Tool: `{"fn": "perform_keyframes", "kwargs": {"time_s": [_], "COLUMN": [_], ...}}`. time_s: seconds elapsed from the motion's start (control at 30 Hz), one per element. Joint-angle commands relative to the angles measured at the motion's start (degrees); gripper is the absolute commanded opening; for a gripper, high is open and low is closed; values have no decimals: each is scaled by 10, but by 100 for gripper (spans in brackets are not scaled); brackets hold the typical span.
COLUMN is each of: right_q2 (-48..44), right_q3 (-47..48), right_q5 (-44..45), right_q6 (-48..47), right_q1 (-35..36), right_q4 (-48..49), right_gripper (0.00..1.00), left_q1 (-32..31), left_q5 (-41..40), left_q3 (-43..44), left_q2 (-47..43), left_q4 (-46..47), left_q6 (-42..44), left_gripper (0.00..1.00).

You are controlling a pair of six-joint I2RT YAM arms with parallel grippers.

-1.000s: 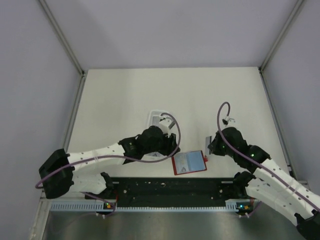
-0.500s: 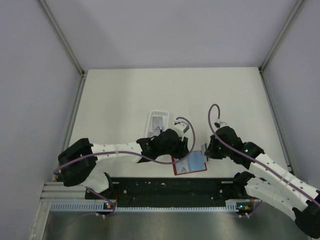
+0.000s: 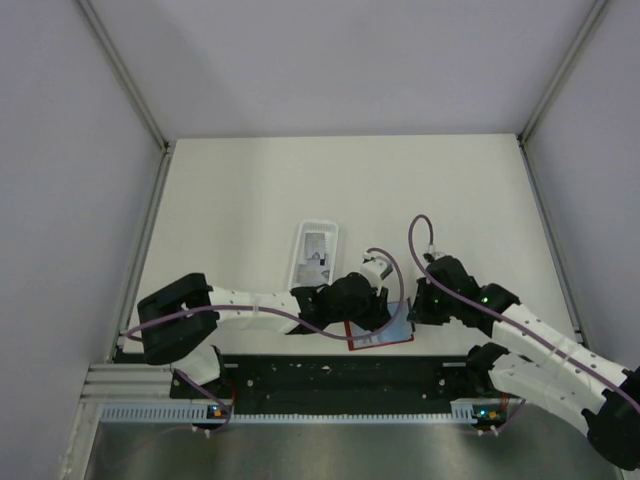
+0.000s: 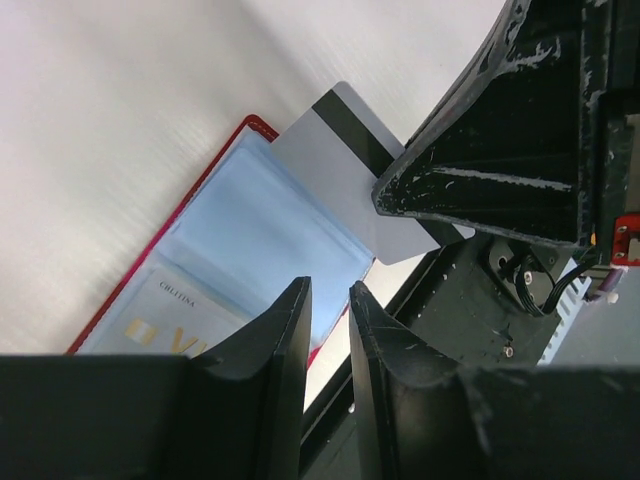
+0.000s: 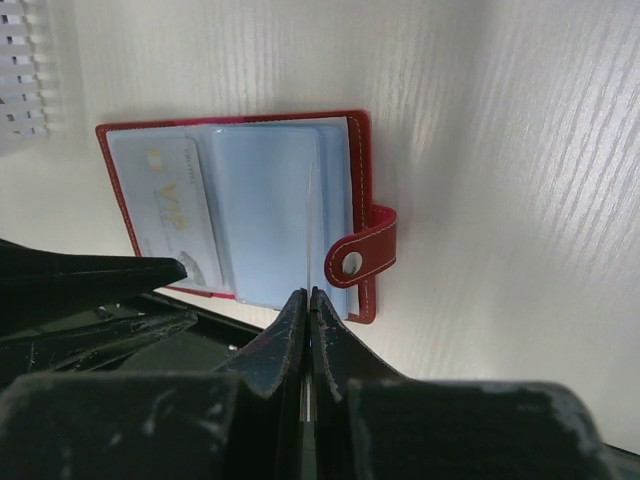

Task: Put the credit cards into the card holder
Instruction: Insert the credit card into the card slot.

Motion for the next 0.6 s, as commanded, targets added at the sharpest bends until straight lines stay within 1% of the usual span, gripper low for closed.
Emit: {"fn": "perform_keyframes", "kwargs": {"time_s": [0.0, 0.17, 0.33, 0.57], "right_q2": [2, -5, -10, 4], "right_q3": [-8, -21, -27, -37], "right_q5": [17, 29, 33, 12], "right_q6": [21, 33, 39, 40], "right_q1": [2, 2, 2, 2], "right_q4": [11, 11, 11, 29], "right_gripper": [0, 0, 0, 0], "left_q1": [-9, -17, -23, -25], "left_q5": [-10, 0, 9, 5], "left_q3": [30, 38, 28, 5], "left_q2": [27, 60, 93, 108], "left_q4": [60, 77, 97, 97], "left_q6": [-13, -13, -28, -36], "left_gripper": [27, 25, 24, 23]}}
